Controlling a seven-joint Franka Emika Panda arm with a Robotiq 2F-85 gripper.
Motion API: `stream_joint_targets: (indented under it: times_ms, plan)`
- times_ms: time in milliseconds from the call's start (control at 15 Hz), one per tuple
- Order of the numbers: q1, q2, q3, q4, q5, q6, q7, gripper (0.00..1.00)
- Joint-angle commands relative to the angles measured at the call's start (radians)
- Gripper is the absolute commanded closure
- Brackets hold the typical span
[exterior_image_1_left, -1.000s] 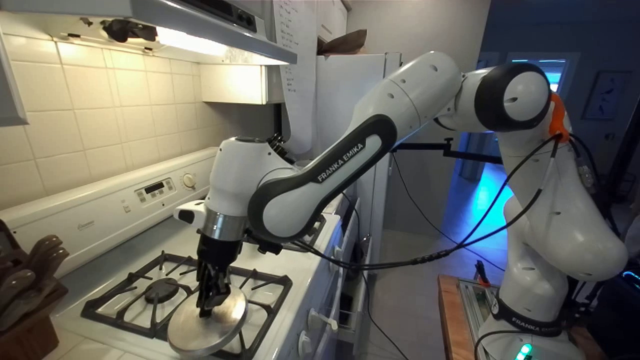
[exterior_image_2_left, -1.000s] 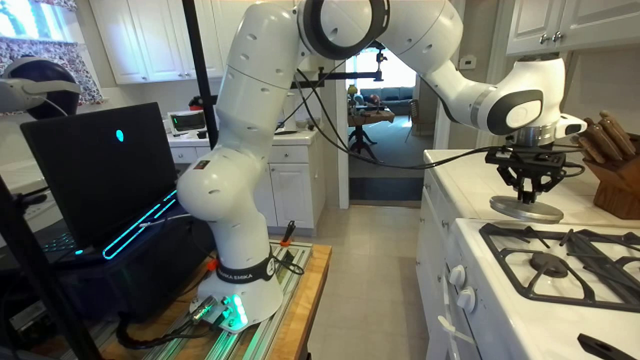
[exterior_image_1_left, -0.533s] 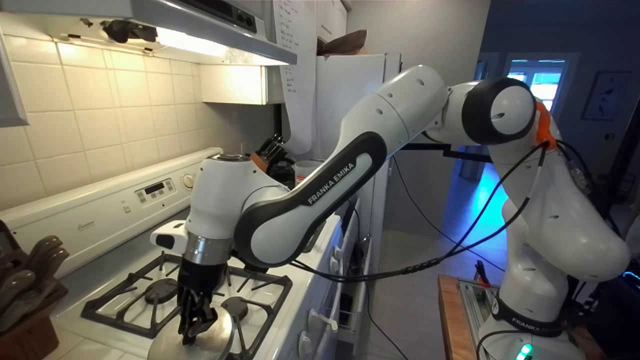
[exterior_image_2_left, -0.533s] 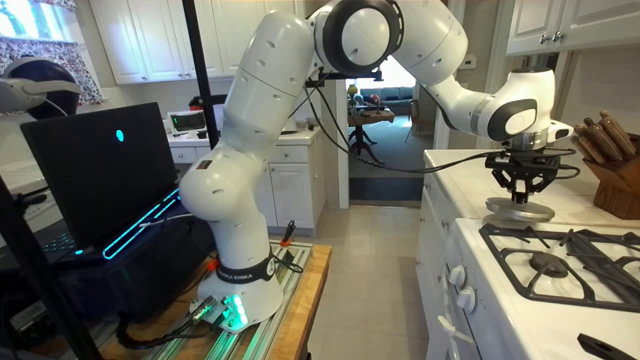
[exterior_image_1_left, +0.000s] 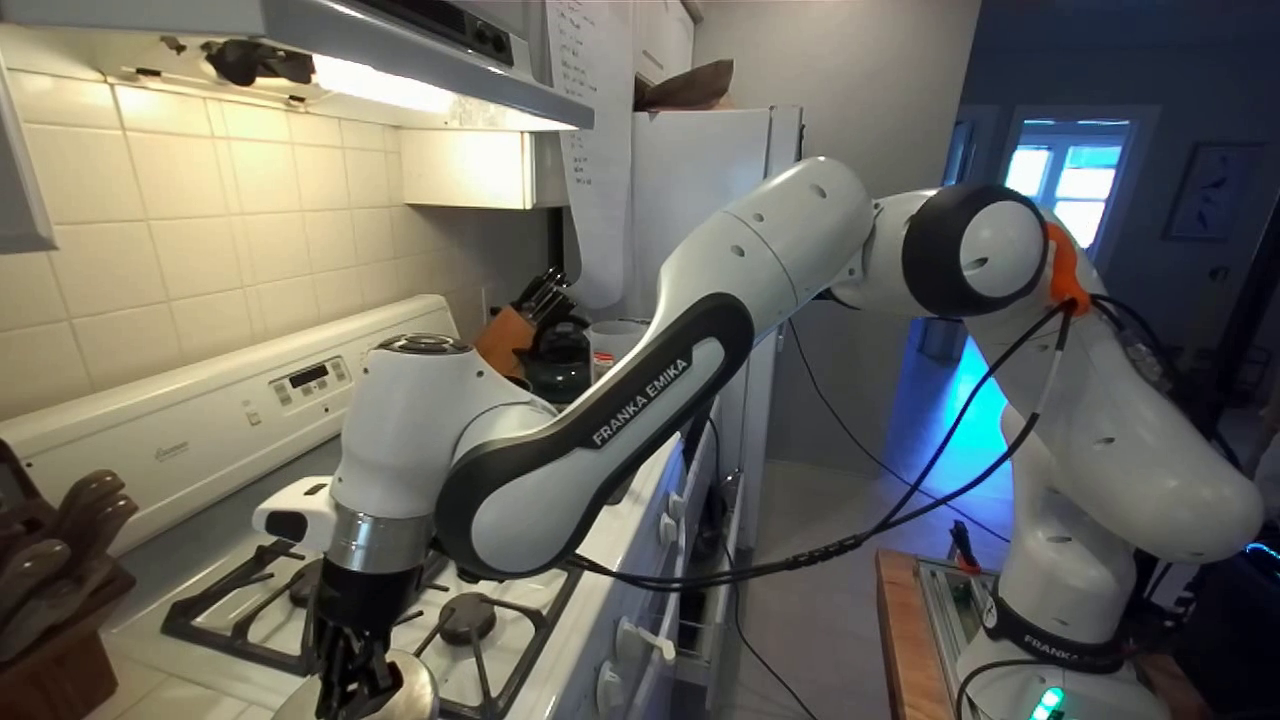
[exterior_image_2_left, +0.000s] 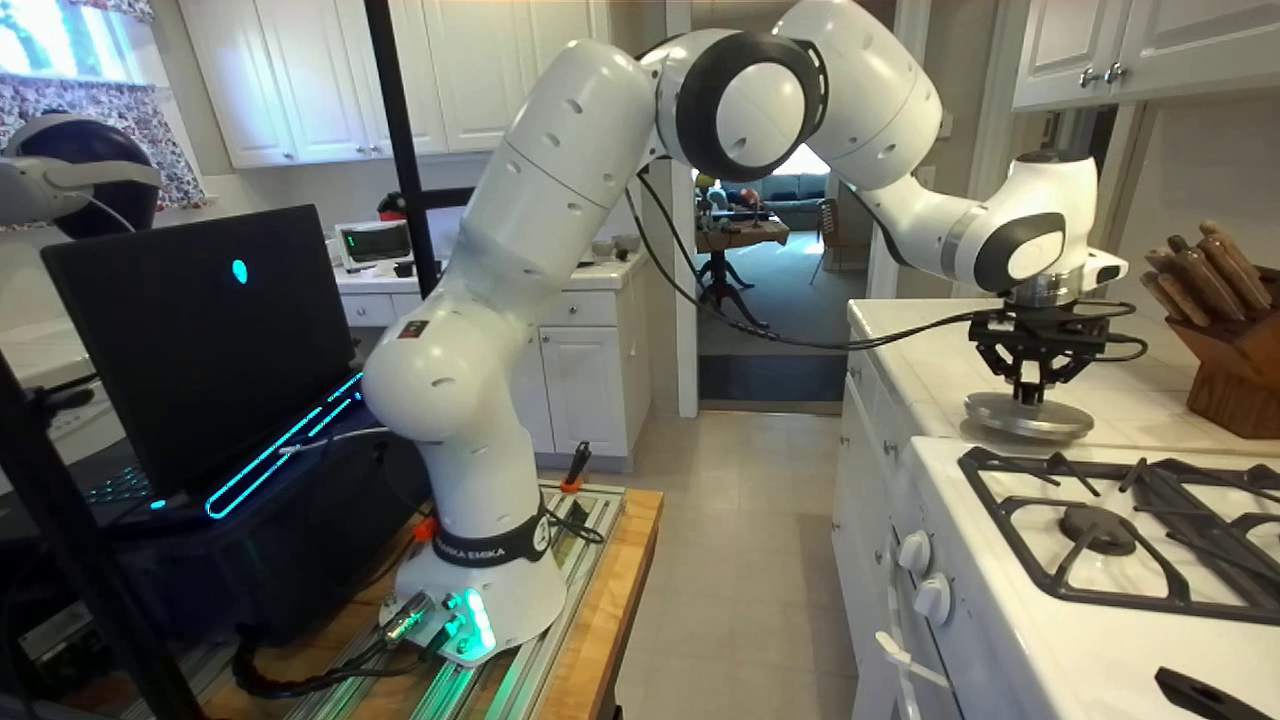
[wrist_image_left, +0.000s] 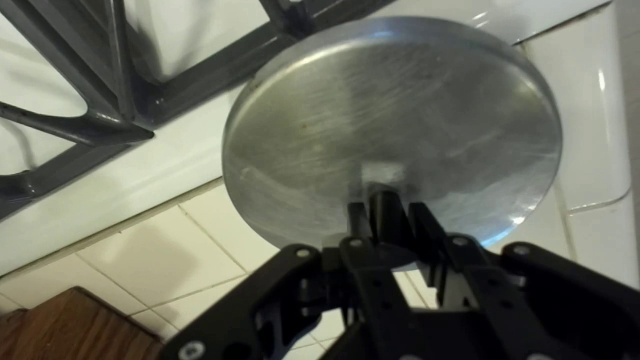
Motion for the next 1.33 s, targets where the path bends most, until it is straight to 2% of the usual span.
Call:
stream_joint_targets:
  times_ms: [0, 1267]
  plan:
    - [0.006, 0.06, 0.011, 0.084, -0.016, -0.044, -0.02, 0.94]
    - [0.03, 0.142, 0.011, 0.217, -0.013, -0.194, -0.072, 0.94]
